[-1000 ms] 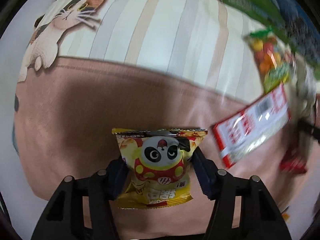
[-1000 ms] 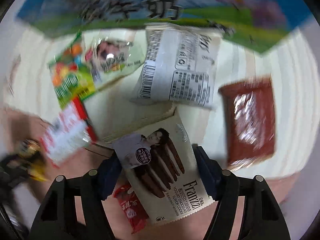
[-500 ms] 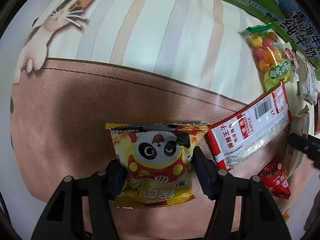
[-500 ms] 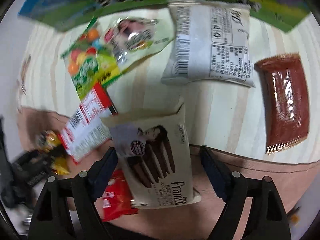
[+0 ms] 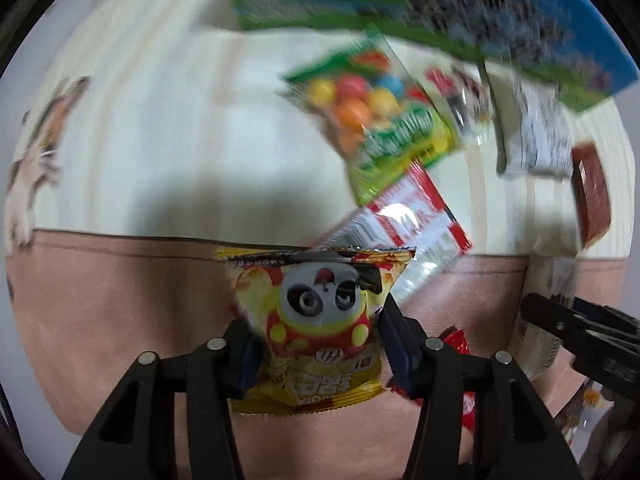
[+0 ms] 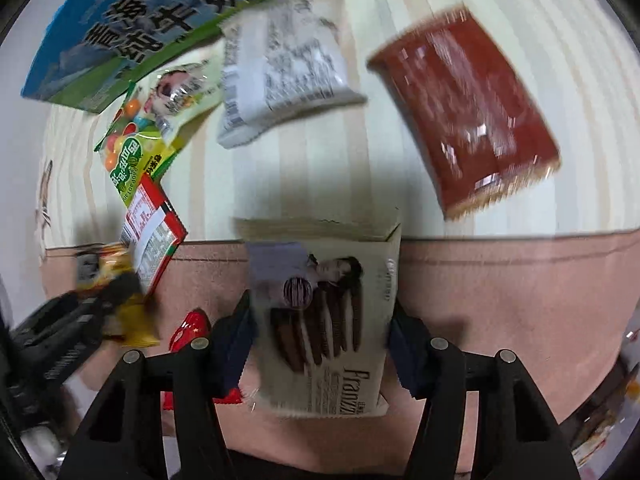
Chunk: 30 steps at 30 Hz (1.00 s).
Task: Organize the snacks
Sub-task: 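Carry both packets into the box and open both tools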
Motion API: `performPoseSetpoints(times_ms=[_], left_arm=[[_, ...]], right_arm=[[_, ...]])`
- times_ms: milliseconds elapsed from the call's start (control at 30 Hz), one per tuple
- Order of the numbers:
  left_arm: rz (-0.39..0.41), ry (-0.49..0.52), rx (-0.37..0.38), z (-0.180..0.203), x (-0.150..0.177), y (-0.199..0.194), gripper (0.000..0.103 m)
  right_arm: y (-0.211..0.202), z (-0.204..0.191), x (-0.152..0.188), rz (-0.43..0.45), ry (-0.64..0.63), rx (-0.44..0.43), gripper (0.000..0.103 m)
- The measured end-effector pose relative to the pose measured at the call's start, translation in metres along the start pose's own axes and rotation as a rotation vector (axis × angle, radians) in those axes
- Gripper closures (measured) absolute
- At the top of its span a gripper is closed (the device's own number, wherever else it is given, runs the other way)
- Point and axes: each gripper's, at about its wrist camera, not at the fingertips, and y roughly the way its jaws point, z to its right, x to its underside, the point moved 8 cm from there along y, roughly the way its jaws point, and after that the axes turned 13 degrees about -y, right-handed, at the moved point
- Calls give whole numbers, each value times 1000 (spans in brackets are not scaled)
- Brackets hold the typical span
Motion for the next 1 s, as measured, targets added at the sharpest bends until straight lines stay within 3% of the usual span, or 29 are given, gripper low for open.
performPoseSetpoints(times_ms=[100,233,300,367,400,500,633,767,1000], left_arm=[[7,36,-26,11,2,6,48],[25,48,-27,18,5,9,48],[46,46,-35,21,9,9,55],[68,37,-35,9,14,0,57],[73,34,-35,7,20,-5,59],[83,26,-26,4,21,-19,60],[98,-1,31,2,12,-59,60],[161,-26,135,12,-5,-126,60],[263,12,277,46,-73,-238,60]], right_arm=[[-5,7,2,6,-5,1,24],[-3,5,18,-24,-27,36,24],[4,-2,25,-17,-49,72,24],[4,-4,26,15,-77,119,29],[3,-5,27,36,-95,145,39],[-4,-7,34,74,-91,128,41],[-26,-10,38,107,-54,67,41],[-73,-21,24,194,-49,-11,41],[-195,-41,-52,382,-96,-108,41]])
